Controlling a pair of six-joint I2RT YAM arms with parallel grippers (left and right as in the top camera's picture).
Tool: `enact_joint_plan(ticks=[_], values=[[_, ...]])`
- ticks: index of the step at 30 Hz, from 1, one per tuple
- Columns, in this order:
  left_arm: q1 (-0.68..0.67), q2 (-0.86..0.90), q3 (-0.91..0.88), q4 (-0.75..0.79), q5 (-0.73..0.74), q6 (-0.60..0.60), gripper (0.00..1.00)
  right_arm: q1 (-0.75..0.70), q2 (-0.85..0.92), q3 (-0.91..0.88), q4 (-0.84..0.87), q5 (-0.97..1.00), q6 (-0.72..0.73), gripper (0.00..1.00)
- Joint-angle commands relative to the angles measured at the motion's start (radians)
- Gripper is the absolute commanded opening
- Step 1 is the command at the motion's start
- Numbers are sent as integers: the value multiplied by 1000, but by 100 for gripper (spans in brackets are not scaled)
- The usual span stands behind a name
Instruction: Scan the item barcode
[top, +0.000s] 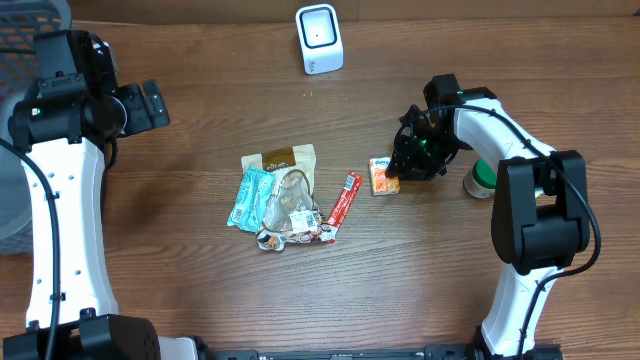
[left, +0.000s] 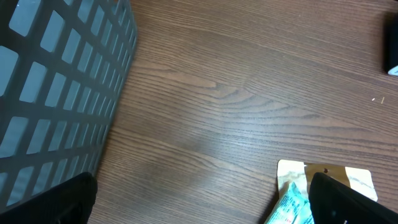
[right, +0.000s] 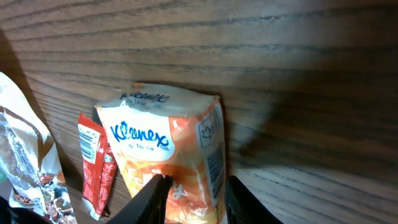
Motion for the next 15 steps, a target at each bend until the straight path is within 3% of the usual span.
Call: enact_joint_plan(ticks=[1,15], values=[[-7,7,11,2,8,-13,100,1,-1,-9,7,-13,-8,32],[-7,7,11,1,8,-13,100,-13,-1,-9,7,-13,-31,33]])
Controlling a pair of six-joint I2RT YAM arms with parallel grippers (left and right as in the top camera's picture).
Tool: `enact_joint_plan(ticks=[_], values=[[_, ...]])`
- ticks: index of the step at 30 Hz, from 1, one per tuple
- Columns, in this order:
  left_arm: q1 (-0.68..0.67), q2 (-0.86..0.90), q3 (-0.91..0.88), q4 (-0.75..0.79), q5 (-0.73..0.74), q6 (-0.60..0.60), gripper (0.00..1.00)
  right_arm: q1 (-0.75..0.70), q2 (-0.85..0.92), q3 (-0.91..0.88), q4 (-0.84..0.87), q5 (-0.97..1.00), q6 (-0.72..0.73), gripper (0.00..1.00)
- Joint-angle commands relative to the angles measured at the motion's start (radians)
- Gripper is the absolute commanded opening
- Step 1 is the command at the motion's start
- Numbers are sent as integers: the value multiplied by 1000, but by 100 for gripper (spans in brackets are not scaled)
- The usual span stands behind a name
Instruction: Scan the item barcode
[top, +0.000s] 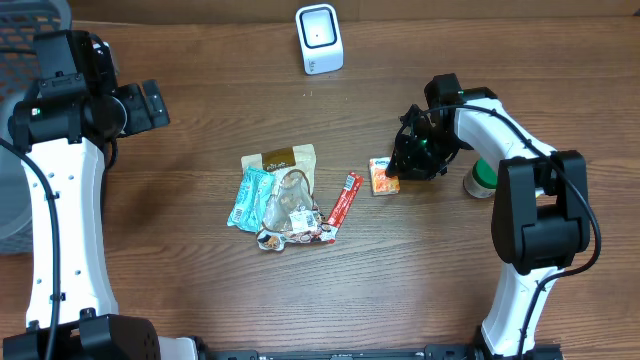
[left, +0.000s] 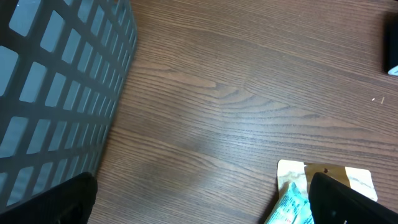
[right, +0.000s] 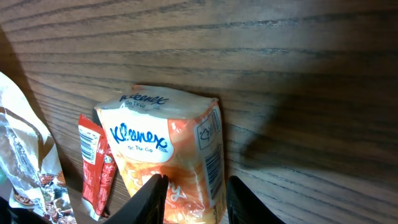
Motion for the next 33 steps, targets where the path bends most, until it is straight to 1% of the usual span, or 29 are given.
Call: enact_joint_plan(ticks=[1,18,25,26,28,29,33], values=[[-7,7,11,2,8,-13,100,-12,-1,-9,3,-12,-26,33],[-7,7,11,1,8,-13,100,-30,-1,-17,-7,-27,-26,33],[-7,7,11,1,8,-13,100,-25,-1,-109,76,-27,-25,32],[-7,7,11,1,8,-13,100,-25,-1,-122,92,-27,-25,27],[-7,7,11,1,8,-13,100,-25,-1,-134,114,-27,-25,8],[-7,7,11,2,8,-13,100,-26,-1,-132,116,-27,-25,4],[-7,7,11,2,8,-13,100,-37,-3,-63,67,-27,-26,4]])
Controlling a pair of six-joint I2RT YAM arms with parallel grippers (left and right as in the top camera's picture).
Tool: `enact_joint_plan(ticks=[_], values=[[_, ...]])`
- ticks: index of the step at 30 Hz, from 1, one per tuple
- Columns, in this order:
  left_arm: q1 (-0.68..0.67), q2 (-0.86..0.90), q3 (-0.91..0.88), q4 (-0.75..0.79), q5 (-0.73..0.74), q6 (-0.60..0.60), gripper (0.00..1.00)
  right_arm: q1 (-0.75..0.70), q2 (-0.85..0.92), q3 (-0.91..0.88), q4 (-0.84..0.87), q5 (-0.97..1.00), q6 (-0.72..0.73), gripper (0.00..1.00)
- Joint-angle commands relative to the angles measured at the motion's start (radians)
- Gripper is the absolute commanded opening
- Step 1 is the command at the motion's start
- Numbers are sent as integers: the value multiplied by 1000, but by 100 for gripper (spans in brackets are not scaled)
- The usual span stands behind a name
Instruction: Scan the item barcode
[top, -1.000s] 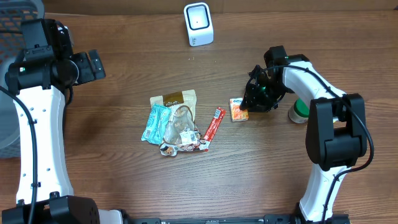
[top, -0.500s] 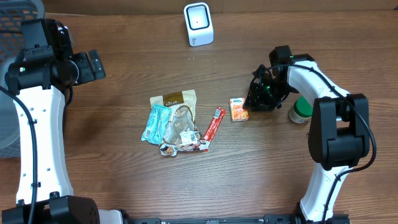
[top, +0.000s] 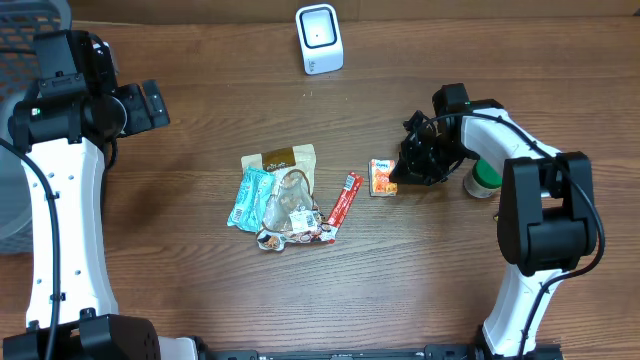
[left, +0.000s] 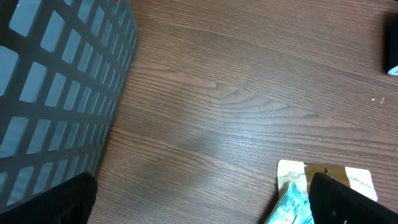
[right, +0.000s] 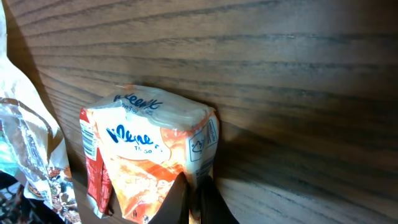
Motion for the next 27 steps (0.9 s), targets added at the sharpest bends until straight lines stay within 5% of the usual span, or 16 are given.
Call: enact_joint_plan(ticks=[1,9,20,27], values=[[-7,7,11,1,8,-13,100,-7,7,61,-51,59,-3,4],[-7,7,11,1,8,-13,100,32,-95,214,-178,358,25,4],[-7,7,11,1,8,-13,100,299,-132,183,-289,1072,309,4],[-7,7,11,1,8,-13,100,460,-122,171,-291,1166,390,4]])
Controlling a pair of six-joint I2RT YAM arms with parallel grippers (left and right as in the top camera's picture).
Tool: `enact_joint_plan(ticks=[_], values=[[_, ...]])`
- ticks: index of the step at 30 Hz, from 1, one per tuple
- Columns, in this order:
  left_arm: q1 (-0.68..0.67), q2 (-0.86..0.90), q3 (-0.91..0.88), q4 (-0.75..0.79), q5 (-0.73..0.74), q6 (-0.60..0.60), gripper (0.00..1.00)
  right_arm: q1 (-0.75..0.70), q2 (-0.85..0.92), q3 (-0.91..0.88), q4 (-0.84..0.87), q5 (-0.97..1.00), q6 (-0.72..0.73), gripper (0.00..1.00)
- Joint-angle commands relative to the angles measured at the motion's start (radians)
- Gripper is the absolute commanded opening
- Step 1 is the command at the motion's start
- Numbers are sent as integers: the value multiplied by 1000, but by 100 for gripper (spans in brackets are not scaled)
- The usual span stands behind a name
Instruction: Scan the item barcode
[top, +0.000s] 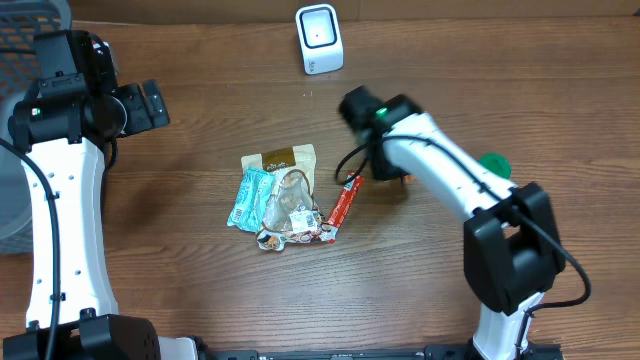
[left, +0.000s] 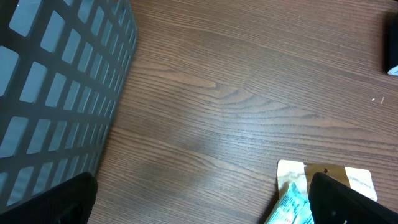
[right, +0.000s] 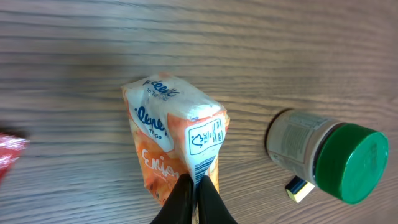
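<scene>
An orange-and-white Kleenex tissue pack (right: 177, 140) hangs above the table, a barcode on its white side. My right gripper (right: 196, 199) is shut on the pack's lower edge. In the overhead view the right gripper (top: 390, 170) is near the table's middle, and the arm hides most of the pack. The white scanner (top: 319, 38) stands at the back centre. My left gripper (top: 150, 103) hovers at the left, open and empty; its fingers (left: 348, 199) show at the bottom corners of the left wrist view.
A green-lidded jar (right: 329, 162) stands on the table below the pack, to the right in the overhead view (top: 492, 163). A pile of snack packets (top: 275, 195) and a red stick packet (top: 344, 200) lie in the middle. A grey basket (left: 56, 81) is at far left.
My right gripper, shut on the tissue pack lying beside the jar, now holds it off the table, further left and nearer the scanner. The left arm has not moved.
My right gripper stood open with its fingers either side of the tissue pack on the table, and stayed so half a second later. Then it was shut on the pack's edge. Now the pack is off the table, away from the jar.
</scene>
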Motion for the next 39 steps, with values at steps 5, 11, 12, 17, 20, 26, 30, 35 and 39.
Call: enact_joint_plan(ticks=[5,11,12,17,20,26,30,35,39], values=[[-7,7,11,1,8,-13,100,49,9,-7,-23,120,142,4],[-7,7,11,1,8,-13,100,44,45,-25,-113,223,230,4],[-7,7,11,1,8,-13,100,44,47,-35,-108,224,234,4],[-7,7,11,1,8,-13,100,44,60,-87,-72,240,234,4],[-7,7,11,1,8,-13,100,44,71,-102,-65,247,234,4],[-7,7,11,1,8,-13,100,44,97,-106,-60,242,234,4],[-7,7,11,1,8,-13,100,44,99,-106,-53,237,234,4],[-7,7,11,1,8,-13,100,44,99,-106,-53,213,234,4],[-7,7,11,1,8,-13,100,44,99,-106,-53,203,234,4]])
